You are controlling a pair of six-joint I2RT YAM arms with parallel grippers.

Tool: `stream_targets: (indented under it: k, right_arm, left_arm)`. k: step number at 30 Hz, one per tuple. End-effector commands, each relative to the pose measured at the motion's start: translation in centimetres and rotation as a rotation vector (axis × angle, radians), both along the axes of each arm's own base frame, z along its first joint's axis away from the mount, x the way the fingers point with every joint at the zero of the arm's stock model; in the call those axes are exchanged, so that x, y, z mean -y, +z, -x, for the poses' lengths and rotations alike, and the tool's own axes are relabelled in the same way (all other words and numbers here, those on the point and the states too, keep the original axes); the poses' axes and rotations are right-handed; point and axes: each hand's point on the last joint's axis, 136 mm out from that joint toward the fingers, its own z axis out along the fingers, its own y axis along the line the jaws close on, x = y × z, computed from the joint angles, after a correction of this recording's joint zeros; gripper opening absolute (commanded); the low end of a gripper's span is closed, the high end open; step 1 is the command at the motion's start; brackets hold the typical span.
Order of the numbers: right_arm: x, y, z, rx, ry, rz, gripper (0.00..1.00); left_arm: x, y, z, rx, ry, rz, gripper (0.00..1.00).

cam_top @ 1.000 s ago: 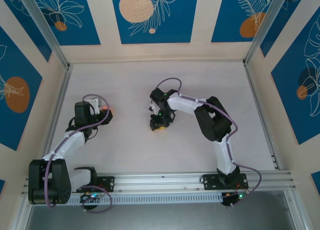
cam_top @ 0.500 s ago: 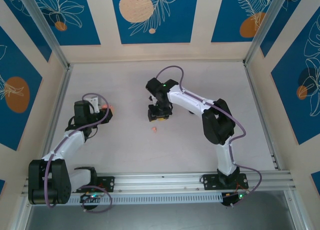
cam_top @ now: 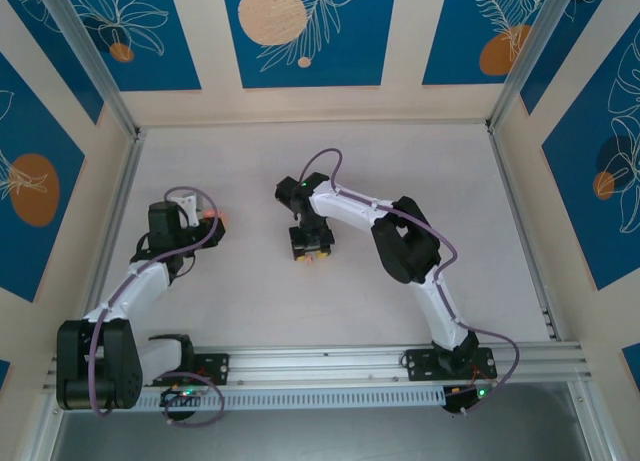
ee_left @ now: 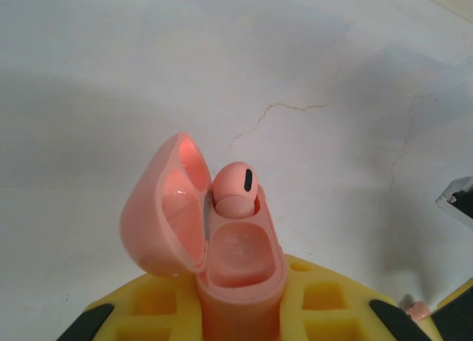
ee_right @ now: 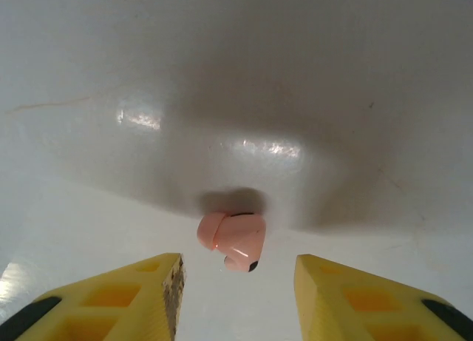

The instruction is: Insert wireless bluetooth earbuds into charging case

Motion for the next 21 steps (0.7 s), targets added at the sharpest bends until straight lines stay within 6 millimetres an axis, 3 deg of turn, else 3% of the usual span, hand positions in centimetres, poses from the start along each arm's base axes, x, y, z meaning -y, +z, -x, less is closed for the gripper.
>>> stream_targets:
  k: [1,21]
  right_arm:
    - [-0.4,0.3,-0.2,0.005,-0.014,-0.002,0.44]
    - [0.1,-2.4,-0.4,0.006,-0.003,0.046,0.31]
  left_arm:
    - [-0.1,1.6,-0.6,0.043,-0.011,0.001,0.17]
    - [-0.2,1.5,-0.4,0.036,-0.011,-0.005,0.17]
